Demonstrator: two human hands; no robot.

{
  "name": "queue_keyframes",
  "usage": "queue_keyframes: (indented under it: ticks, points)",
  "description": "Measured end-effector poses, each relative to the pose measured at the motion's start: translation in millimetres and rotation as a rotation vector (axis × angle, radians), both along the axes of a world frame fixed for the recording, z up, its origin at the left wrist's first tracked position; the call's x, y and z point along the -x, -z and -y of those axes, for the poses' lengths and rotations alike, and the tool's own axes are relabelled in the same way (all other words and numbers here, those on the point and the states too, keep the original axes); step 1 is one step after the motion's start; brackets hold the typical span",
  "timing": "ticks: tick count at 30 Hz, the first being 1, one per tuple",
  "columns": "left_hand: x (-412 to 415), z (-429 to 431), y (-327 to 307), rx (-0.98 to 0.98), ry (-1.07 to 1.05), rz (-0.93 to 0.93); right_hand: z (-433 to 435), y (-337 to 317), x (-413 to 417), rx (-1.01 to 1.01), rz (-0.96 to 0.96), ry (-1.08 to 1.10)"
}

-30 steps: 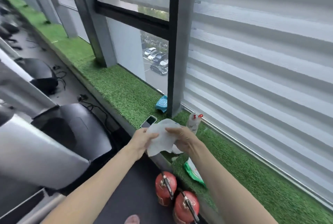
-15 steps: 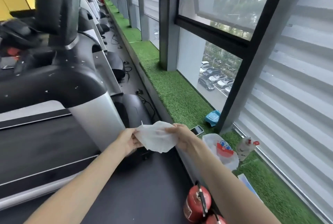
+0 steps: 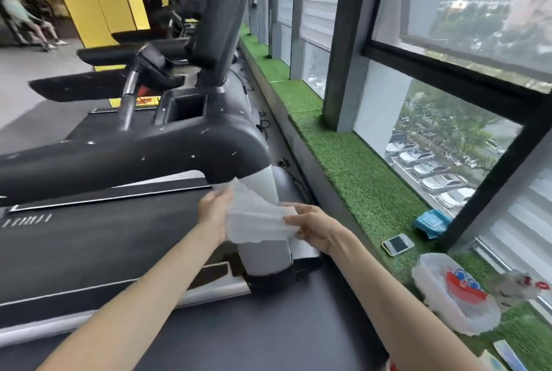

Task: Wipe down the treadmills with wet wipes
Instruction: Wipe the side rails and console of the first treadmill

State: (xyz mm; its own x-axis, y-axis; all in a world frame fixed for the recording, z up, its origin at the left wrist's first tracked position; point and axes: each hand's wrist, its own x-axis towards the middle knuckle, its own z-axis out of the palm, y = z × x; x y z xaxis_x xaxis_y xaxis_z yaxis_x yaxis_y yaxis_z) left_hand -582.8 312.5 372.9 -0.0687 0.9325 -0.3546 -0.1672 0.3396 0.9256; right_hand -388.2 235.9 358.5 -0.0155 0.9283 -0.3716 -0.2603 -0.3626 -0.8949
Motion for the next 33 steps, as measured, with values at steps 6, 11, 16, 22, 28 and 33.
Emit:
queue_keyframes:
  ticks: [6,11,16,22,28,33]
  points:
    - [73.2,-34.3,-35.3,-0.308,0.417,-0.368,-37.0,-3.6,66.8,0.080,0.440,-0.176]
    - [93.2,-36.3,-59.9,-0.355,0.709,-0.538,-69.0,-40.1,123.9,-0.174,0.254,-0.328]
    - [128.5,-43.1,-68.4,-0.346,0.682,-0.478,-86.4,-44.0,142.3,-0.222,0.223,-0.295]
    - [172.9,-50.7,-81.9,-0.232,0.557,-0.114,-94.1,-66.3,151.1,-0.215,0.023,-0.220]
    - [148.1,-49.2,-25.3,0.014,0.259,0.449,-115.9,-69.9,166.2,-0.070,-0.005,-0.078]
    - [136.6,-39.4,-14.4,0.128,0.381,0.252,-149.4,-37.9,148.8,0.124,0.128,0.045]
